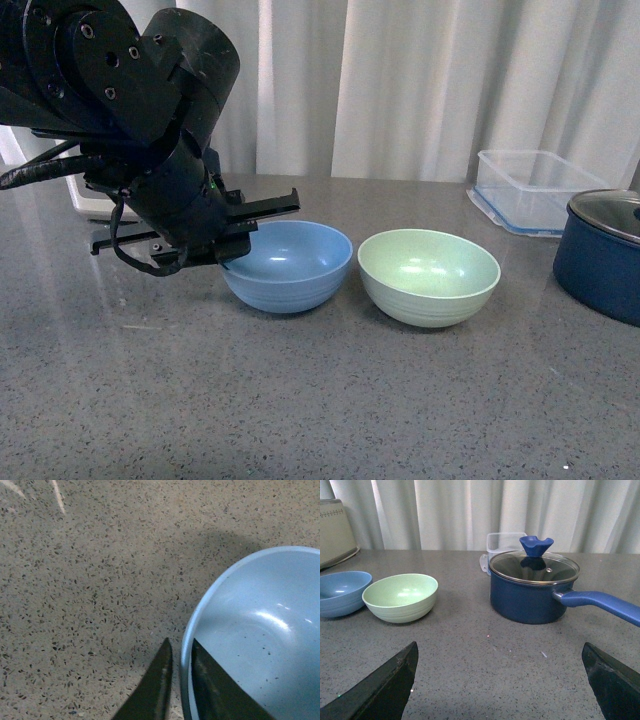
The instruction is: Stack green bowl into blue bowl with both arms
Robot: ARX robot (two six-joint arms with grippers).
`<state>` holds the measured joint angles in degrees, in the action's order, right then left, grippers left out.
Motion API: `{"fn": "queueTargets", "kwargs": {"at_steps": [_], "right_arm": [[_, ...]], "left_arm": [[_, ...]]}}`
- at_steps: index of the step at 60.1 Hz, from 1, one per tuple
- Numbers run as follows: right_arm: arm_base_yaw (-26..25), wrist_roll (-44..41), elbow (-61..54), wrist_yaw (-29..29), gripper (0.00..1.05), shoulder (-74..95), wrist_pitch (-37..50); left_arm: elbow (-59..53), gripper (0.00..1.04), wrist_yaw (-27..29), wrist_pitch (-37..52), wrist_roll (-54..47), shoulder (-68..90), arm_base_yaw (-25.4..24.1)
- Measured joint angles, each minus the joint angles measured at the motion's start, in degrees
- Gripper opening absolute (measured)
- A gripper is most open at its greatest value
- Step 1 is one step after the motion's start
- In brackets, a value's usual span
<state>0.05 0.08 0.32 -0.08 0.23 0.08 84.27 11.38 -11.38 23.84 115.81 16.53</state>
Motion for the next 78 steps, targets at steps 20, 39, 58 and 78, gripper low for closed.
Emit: {"fn": "queueTargets", "kwargs": {"at_steps": [20, 39, 58, 78], "right_arm": [[0.0, 0.0, 0.0, 0.0, 0.95, 0.0, 0.0], [0.0, 0.0, 0.0, 0.0, 0.95, 0.0, 0.0], [0.0, 0.0, 0.0, 0.0, 0.95, 0.0, 0.0], [0.0, 0.0, 0.0, 0.0, 0.95, 0.0, 0.0]], "left_arm": [[-8.7, 0.70, 2.8, 4.9, -2.6, -8.8, -0.2], [-34.3, 0.98, 8.1, 10.3, -13.5, -37.7, -1.3], [-48.0, 0.78, 1.4, 38.3, -20.8, -41.6, -2.7], [-67.5, 0.15, -3.8, 55.3, -23.2, -54.1, -8.6]]}}
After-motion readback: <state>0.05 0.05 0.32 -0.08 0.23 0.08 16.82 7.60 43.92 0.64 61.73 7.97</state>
